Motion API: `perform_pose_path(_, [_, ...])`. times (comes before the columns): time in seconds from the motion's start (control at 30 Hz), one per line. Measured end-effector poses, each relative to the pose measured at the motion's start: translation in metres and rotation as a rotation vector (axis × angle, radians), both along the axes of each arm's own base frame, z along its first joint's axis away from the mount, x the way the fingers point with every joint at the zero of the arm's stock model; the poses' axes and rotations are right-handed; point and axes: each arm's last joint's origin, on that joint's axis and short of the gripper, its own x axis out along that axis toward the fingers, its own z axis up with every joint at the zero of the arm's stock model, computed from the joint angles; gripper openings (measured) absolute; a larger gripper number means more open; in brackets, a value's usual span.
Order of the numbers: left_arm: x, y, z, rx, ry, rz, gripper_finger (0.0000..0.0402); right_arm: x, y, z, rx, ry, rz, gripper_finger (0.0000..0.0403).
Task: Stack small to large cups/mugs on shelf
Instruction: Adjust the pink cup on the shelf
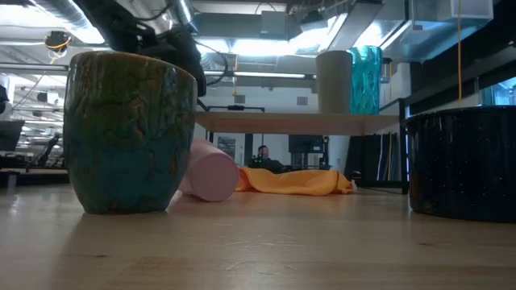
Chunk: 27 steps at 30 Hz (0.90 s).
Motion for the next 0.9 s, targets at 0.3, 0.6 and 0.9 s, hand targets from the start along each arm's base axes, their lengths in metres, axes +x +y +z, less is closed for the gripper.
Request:
perform_pose_path(0.3, [0.006, 0.000, -0.012, -0.055, 0.000, -0.061, 0.0116, -0.001, 0.000, 0.000, -0.003, 0.007, -0.003, 0.0159])
perform_pose_path(0.6, [0.010, -0.001, -0.010, -0.052, -0.048, -0.081, 0.0115, -0.003, -0.001, -0.001, -0.015, 0.038, -0.005, 0.0159])
perform_pose_path(0.9, [0.010, -0.011, -0.012, -0.037, 0.003, -0.092, 0.0115, -0.006, -0.003, -0.002, -0.027, 0.069, -0.005, 0.0159])
